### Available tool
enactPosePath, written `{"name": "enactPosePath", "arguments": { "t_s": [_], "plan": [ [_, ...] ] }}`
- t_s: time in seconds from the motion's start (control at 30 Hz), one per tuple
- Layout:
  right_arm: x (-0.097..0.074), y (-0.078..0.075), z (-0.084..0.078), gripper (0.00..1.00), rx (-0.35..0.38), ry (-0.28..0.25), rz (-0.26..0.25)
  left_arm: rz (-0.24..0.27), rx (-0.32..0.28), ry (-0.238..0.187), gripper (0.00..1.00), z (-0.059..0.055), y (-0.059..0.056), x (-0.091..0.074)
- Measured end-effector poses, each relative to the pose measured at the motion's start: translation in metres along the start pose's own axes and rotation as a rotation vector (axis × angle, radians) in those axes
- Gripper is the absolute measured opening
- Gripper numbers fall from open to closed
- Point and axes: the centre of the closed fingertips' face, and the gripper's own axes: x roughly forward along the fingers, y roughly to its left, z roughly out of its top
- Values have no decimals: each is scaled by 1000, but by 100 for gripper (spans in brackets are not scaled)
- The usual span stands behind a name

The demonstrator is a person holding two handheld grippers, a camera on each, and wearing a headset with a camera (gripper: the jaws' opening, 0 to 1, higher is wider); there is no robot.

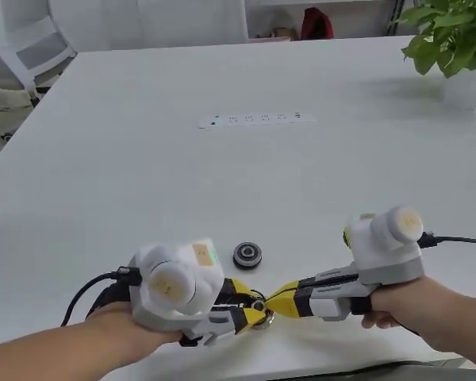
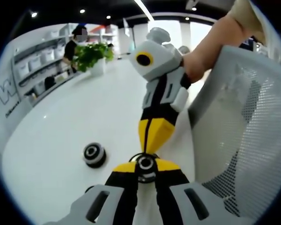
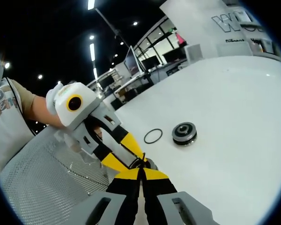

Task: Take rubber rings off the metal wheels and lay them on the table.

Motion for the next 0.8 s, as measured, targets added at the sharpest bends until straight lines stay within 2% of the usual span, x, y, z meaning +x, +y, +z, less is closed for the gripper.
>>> {"name": "enactPosePath", "arguments": {
  "t_s": [0.4, 0.53, 0.8],
  "plan": [
    [0, 0, 1, 0, -4, -2, 1, -29, -3, 9, 18, 0, -2, -6],
    [-2, -2, 3, 0, 7, -15, -7, -32, -12, 13, 24, 0, -1, -9],
    [-3, -1, 4, 0, 4, -14, -6, -45, -31, -2, 29, 4, -3, -19]
  ]
}}
